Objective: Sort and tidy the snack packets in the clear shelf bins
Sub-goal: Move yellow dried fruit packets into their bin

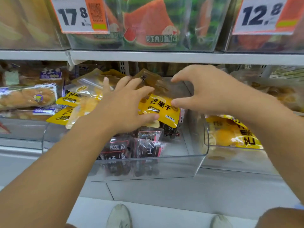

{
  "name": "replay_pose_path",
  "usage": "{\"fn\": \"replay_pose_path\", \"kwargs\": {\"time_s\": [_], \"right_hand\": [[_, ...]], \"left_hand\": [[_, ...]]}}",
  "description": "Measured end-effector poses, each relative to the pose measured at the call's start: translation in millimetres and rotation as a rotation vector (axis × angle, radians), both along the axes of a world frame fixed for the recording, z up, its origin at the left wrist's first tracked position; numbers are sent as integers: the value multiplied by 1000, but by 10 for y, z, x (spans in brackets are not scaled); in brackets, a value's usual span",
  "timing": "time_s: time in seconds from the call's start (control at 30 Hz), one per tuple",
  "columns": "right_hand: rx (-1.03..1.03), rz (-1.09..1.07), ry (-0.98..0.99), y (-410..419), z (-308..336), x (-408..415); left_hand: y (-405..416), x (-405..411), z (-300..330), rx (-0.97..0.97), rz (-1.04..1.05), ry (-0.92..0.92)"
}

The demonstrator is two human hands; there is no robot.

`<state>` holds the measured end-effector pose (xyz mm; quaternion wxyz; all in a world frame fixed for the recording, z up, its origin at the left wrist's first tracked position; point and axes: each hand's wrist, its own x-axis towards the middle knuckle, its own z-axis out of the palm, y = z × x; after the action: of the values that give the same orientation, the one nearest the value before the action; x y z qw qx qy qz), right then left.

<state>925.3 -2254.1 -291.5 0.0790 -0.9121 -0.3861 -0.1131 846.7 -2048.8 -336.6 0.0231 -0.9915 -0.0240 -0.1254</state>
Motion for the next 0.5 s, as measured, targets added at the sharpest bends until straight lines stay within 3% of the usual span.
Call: {"fn": "replay_pose_path", "kwargs": {"time_s": [0.1, 0.17, 0.3, 0.43, 0.5], "right_hand": [[-243, -154, 229, -353, -56, 7], [-161, -146, 290, -447, -187, 19], [-29, -104, 134, -405, -309, 1], [-63, -142, 132, -308, -376, -75], [32, -194, 70, -285, -389, -9]], "left_hand": [[-133, 139, -47, 18, -61, 140], [-210, 210, -72, 43, -53, 161], [-343, 272, -110, 79, -17, 167], [-443, 254, -158, 129, 16, 223], [-509, 280, -207, 191, 49, 229]]}}
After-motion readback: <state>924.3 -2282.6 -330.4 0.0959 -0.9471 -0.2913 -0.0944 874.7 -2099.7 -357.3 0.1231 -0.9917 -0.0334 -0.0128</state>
